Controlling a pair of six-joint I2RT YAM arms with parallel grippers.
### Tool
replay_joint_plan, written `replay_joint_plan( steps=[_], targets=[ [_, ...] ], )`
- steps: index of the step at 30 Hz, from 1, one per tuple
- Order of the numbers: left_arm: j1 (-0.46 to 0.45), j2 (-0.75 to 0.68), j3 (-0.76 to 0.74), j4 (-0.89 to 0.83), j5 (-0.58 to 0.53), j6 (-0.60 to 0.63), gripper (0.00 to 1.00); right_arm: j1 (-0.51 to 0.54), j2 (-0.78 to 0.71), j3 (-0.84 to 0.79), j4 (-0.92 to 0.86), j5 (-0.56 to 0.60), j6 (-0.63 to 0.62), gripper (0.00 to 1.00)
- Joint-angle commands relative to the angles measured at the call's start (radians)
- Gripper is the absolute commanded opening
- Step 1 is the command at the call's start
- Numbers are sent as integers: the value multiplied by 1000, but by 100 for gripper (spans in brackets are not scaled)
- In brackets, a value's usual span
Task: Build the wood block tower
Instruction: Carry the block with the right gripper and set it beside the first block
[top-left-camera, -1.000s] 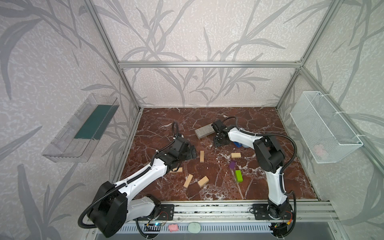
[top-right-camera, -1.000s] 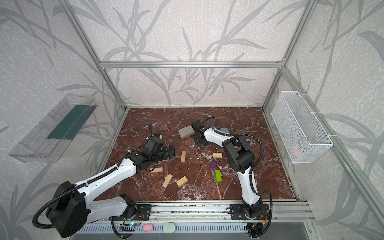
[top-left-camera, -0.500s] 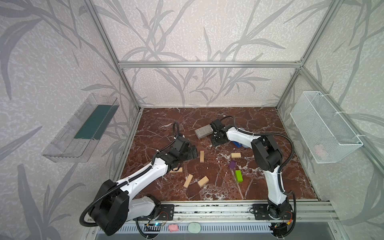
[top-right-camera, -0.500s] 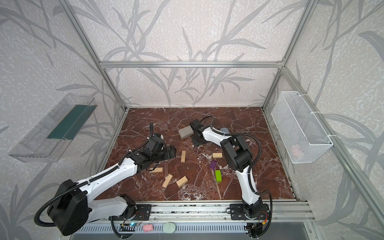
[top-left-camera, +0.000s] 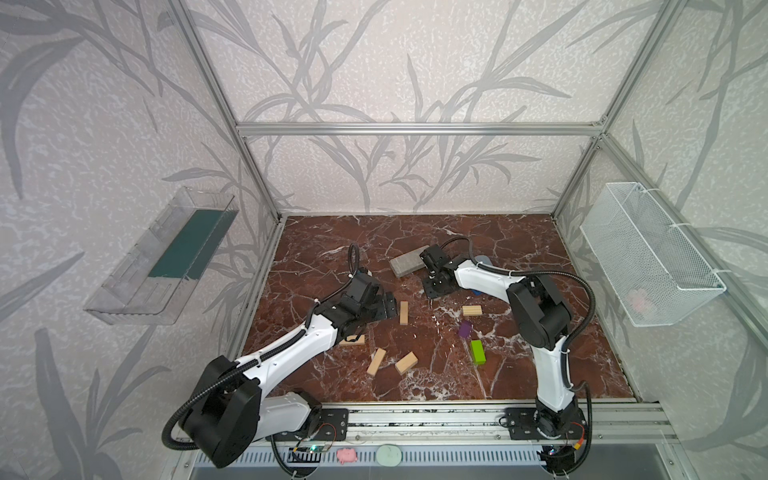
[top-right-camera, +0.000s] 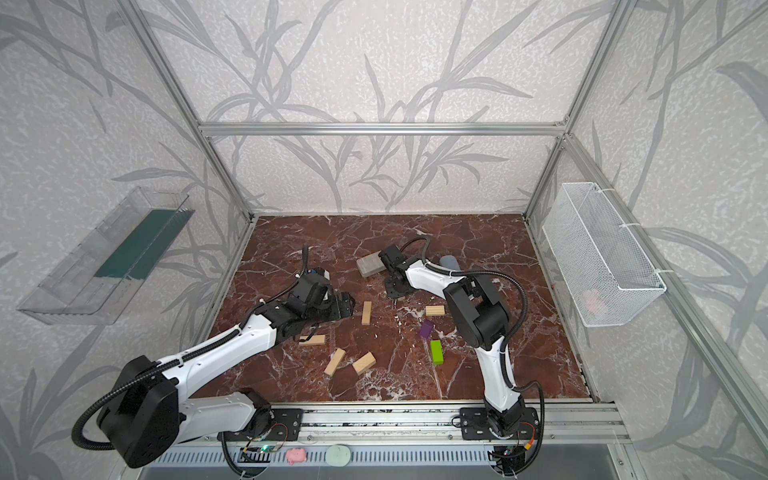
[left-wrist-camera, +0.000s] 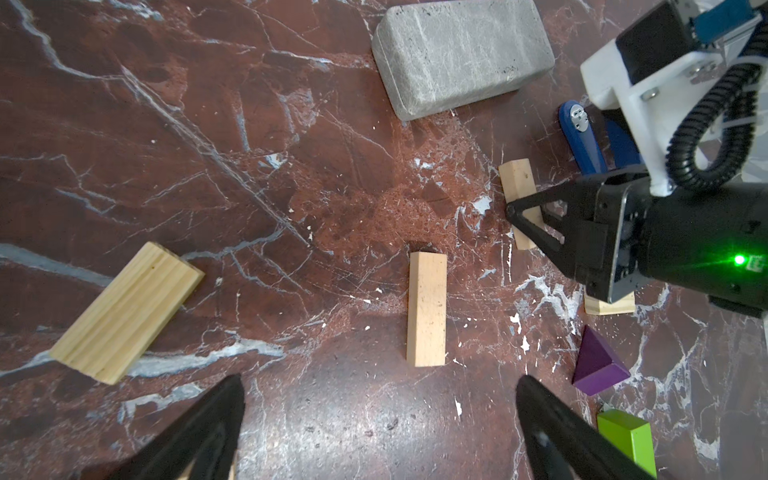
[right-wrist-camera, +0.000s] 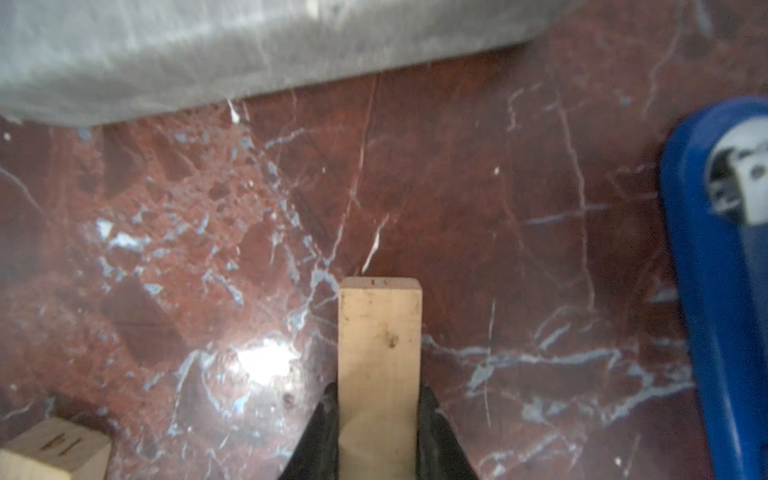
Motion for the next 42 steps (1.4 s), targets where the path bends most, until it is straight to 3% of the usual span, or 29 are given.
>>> replay_joint_plan(
  steps=[1,17,35,42],
  targets=[
    [5,-8,0,-7,24,20,99,22,-62,-79,-29,-11,103,23],
    [5,-81,-55,-20,20,16,100,190,-175,-224,32,53,380,21],
    [6,-128,-114,-13,7,0,99,227,-97,-155,51,73,469,21],
    [6,-139,-118,-17,11,3,100,235,-110,-151,49,76,480,32]
  ],
)
